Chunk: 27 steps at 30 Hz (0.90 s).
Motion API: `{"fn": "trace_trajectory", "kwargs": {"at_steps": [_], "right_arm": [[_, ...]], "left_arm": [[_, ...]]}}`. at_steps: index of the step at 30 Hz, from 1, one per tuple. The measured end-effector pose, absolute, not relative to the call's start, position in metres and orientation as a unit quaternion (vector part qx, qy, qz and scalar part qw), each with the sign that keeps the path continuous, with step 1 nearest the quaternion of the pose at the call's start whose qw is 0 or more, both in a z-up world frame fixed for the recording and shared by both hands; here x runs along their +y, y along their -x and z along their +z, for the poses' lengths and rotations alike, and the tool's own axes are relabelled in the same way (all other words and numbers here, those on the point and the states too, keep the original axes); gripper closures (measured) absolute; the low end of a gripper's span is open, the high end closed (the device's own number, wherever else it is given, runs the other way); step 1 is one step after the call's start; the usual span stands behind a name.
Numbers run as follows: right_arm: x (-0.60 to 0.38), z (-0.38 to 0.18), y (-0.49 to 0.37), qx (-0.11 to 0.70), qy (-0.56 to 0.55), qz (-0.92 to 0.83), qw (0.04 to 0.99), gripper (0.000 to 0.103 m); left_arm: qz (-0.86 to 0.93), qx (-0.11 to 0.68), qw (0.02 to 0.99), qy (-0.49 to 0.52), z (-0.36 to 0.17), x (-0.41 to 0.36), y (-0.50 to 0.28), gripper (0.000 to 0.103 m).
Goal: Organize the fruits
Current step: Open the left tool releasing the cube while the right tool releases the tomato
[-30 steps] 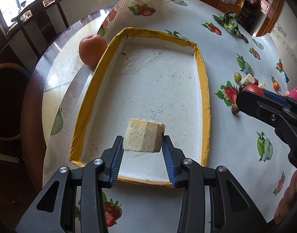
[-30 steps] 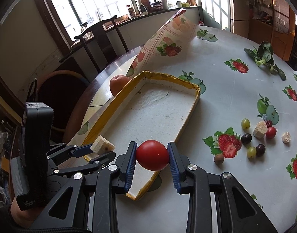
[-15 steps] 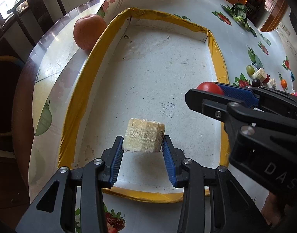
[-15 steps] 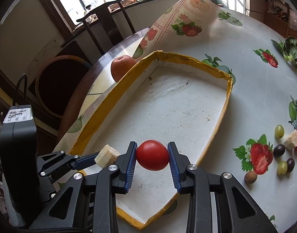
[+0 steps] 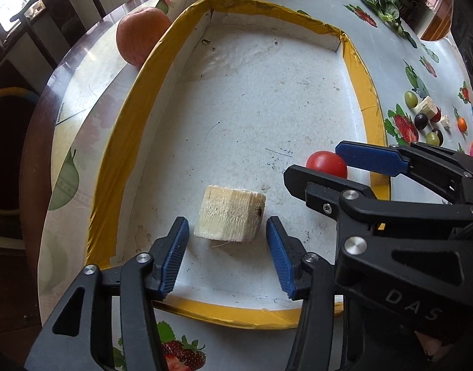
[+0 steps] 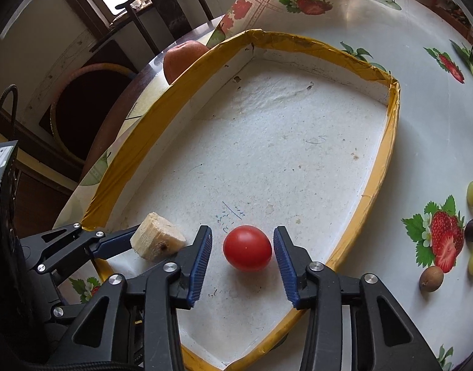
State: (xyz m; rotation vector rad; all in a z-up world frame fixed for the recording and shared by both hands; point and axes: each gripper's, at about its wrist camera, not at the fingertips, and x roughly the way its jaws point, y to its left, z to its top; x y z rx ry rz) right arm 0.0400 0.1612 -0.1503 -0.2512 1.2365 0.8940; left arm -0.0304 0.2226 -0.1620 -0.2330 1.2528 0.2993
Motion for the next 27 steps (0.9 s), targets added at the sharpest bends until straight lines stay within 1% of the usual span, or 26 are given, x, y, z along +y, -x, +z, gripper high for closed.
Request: {"fn": "trace_trajectory", "kwargs": {"at_steps": [1,2,3,18,27], "right_arm": [[0.161,-0.148,-0.039,0.556,0.115,0.404,0.717,0.046],[0.161,-0.145,-0.038,0.552,0.118,0.404,0.720,0.040],[0.160,-0.142,-0.037,0.549,0.120,0.405,0.722,0.039],[0.107,-0.088,-0.035,0.520,0.090,0.385,0.757,0.039],[0.055,-0.073,-0.033,0.519,0.073,0.350,0.776,0.039]], "left_arm": [[0.139,0.581,0.794,0.108,-0.161,0.223,0.031,0.050],[0.141,0.581,0.794,0.107,-0.160,0.223,0.032,0.050],[0.142,0.581,0.794,0.105,-0.158,0.222,0.033,0.050],[0.136,0.557,0.813,0.101,-0.126,0.209,0.041,0.050],[0.113,0.543,0.827,0.091,-0.105,0.182,0.036,0.050]]}}
